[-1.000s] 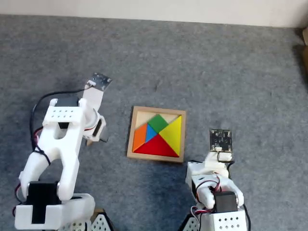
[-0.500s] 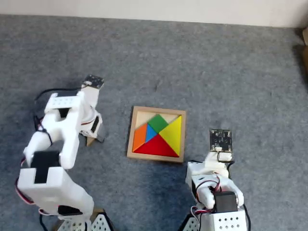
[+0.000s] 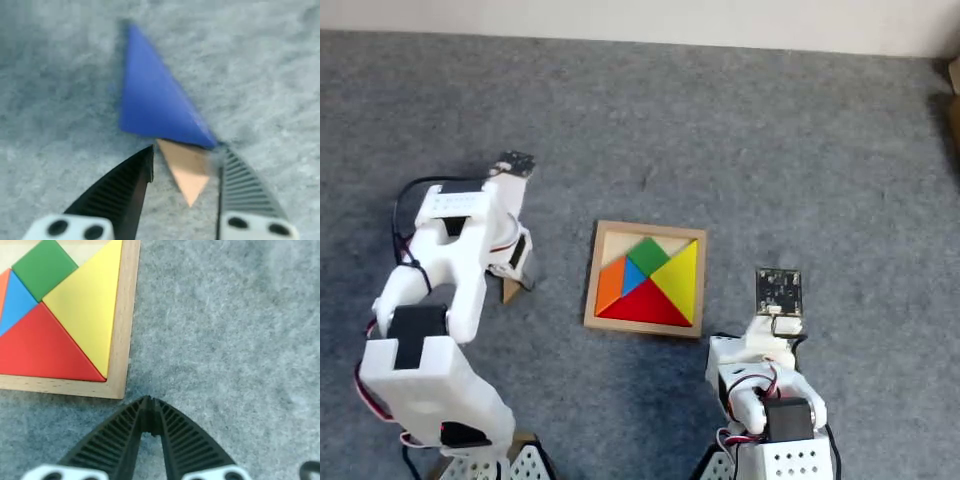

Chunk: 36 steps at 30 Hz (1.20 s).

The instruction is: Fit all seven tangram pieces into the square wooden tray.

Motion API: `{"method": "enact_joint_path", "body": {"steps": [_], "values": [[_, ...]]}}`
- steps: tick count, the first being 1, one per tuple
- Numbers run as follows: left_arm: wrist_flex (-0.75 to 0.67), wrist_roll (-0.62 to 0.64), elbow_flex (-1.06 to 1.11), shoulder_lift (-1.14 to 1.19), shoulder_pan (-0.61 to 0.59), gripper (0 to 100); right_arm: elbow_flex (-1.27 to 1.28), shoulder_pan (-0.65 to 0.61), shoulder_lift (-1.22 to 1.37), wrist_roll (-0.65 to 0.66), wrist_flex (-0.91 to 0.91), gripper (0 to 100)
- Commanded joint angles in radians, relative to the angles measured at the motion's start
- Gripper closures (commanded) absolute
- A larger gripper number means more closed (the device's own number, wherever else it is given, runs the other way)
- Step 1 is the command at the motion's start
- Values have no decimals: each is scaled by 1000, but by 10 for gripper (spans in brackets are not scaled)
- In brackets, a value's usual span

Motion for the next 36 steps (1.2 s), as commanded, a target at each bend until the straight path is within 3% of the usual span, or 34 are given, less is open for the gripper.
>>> {"method": "enact_joint_path", "body": {"steps": [1, 12, 27, 33, 36], "values": [[-2, 28, -41, -4, -8, 760, 108, 7, -19, -8, 5, 993], [0, 35, -35, 4, 1, 839, 108, 7, -19, -8, 5, 993], [94, -18, -41, -7, 239, 898, 108, 7, -19, -8, 5, 993], [135, -31, -54, -31, 266, 898, 108, 7, -19, -8, 5, 993], [186, -97, -87, -94, 268, 898, 108, 7, -19, -8, 5, 993]]}}
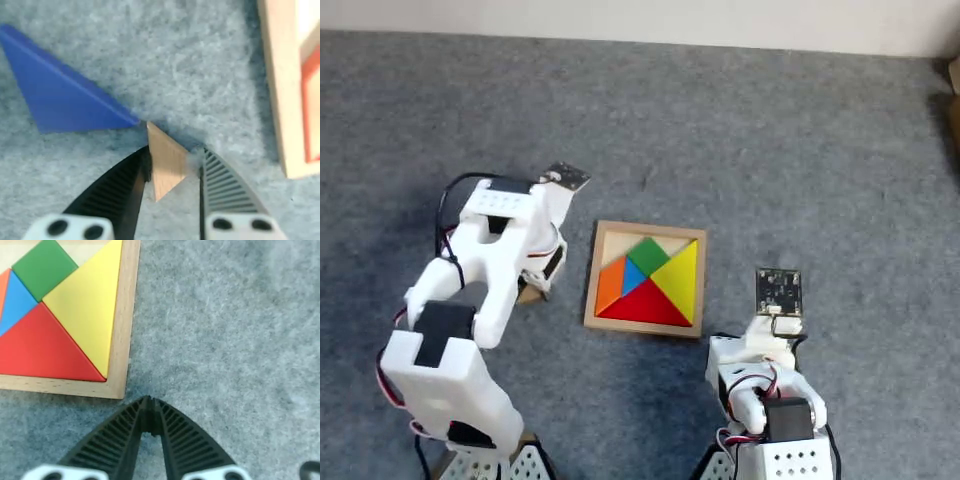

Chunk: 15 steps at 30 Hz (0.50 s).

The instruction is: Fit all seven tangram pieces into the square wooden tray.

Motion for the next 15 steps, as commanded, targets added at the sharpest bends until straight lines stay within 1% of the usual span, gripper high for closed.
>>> {"method": "enact_joint_path", "body": {"steps": [1, 6, 8, 11, 15], "values": [[66, -75, -73, -113, 31, 898, 108, 7, -19, -8, 5, 993], [132, -216, -160, -208, 76, 898, 108, 7, -19, -8, 5, 993], [143, -253, -216, -213, 97, 898, 108, 7, -19, -8, 5, 993], [163, -292, -321, -183, 130, 899, 108, 7, -19, -8, 5, 993], [164, -339, -463, -76, 171, 899, 108, 7, -19, -8, 5, 993]]}}
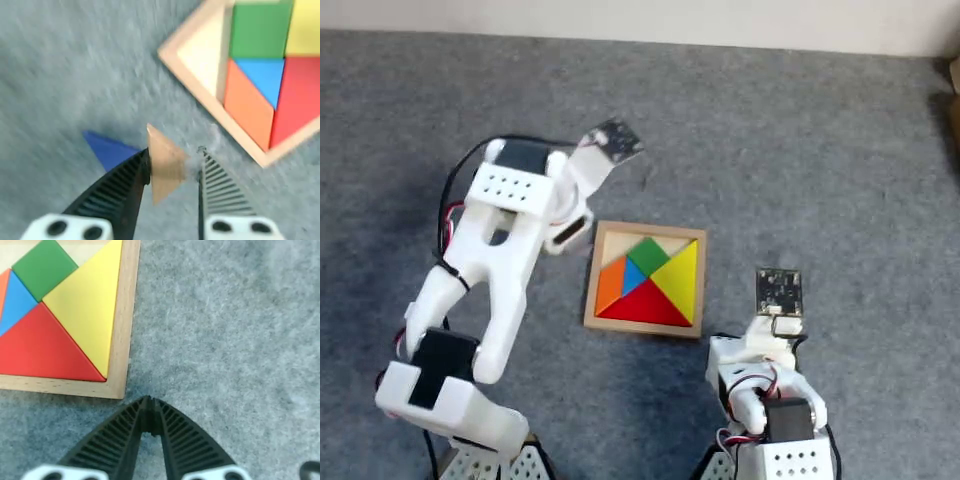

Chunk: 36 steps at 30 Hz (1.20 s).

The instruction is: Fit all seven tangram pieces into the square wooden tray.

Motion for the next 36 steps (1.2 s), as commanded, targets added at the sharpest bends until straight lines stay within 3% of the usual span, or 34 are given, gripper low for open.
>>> {"method": "enact_joint_path", "body": {"steps": [1, 6, 12, 20, 36], "values": [[9, -48, -159, 73, 50, 899, 108, 7, -19, -8, 5, 993], [77, -133, -357, 237, 122, 899, 107, 16, -19, -8, 5, 993], [137, -192, -619, 420, 177, 899, 101, 268, -19, 0, -53, 992], [137, -238, -782, 582, 226, 899, 107, 269, -19, 0, -90, 992], [137, -288, -788, 610, 358, 895, 108, 266, -19, 0, -90, 992]]}}
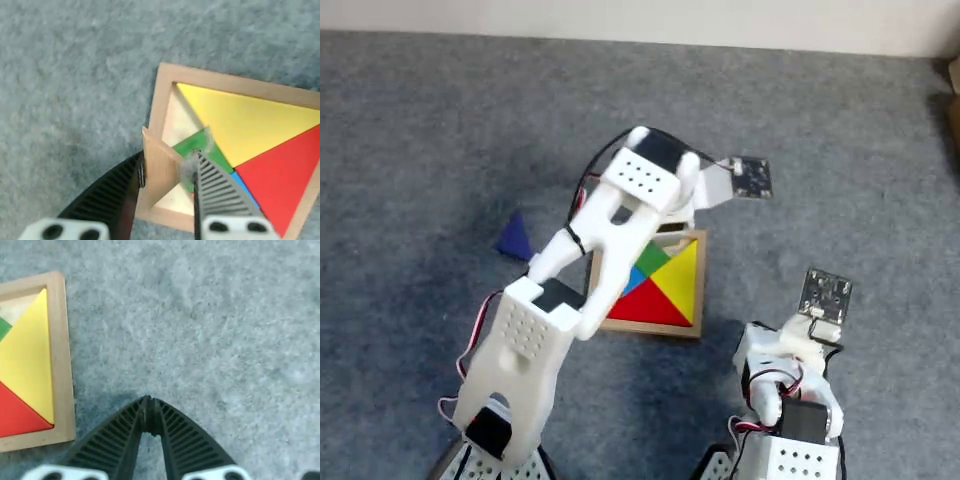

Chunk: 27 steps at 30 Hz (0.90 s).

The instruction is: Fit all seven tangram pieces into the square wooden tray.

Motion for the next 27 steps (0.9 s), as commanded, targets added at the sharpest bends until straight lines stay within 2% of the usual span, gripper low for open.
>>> {"method": "enact_joint_path", "body": {"steps": [1, 7, 12, 24, 27], "values": [[8, -11, -41, -10, 35, 895, 108, 7, -19, 0, -22, 992], [44, -77, -18, -10, 56, 886, 108, 7, -19, 0, -22, 992], [49, -48, -13, -12, 50, 758, 108, 7, -19, 0, -22, 992], [49, -12, -27, -13, 16, 755, 108, 7, -21, 0, -21, 992], [49, 51, -25, -12, 21, 755, 108, 7, -21, 0, -21, 992]]}}
